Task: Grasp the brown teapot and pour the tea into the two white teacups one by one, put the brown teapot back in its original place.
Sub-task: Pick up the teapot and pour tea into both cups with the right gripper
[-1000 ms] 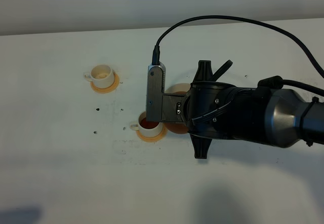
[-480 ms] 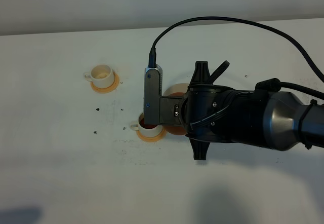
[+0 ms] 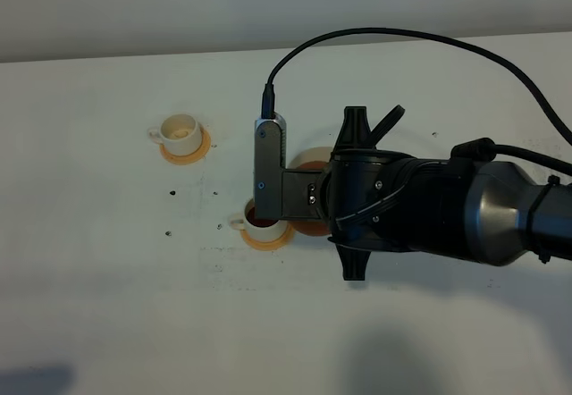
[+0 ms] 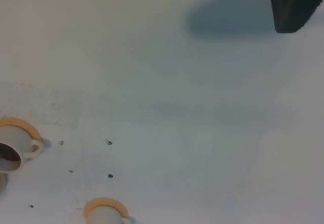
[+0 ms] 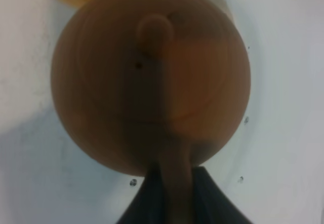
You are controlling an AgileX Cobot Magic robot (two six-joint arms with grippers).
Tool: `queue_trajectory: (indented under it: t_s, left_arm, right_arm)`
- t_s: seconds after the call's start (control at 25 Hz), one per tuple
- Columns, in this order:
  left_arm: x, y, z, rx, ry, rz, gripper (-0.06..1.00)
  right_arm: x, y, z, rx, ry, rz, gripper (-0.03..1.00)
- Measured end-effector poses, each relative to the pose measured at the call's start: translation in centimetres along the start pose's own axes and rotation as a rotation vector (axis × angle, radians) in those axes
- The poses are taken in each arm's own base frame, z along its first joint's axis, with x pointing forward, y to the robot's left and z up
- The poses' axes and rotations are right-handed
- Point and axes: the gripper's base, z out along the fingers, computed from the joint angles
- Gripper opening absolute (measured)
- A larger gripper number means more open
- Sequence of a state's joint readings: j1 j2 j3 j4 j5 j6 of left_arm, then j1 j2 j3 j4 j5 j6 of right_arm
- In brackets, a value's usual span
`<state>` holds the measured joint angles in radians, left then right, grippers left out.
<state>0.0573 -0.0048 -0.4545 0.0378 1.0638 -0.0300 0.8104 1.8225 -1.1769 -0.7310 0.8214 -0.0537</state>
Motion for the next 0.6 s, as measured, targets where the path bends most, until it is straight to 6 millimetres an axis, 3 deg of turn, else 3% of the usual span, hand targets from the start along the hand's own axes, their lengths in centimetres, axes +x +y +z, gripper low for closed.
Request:
queue_trajectory:
  t_s: [0.6]
  left_arm:
    - [0.0, 0.0, 0.0, 0.0, 0.0, 0.0, 0.35]
  right_arm:
    - [0.01, -0.13, 0.0, 0.014, 0.001, -0.014, 0.09]
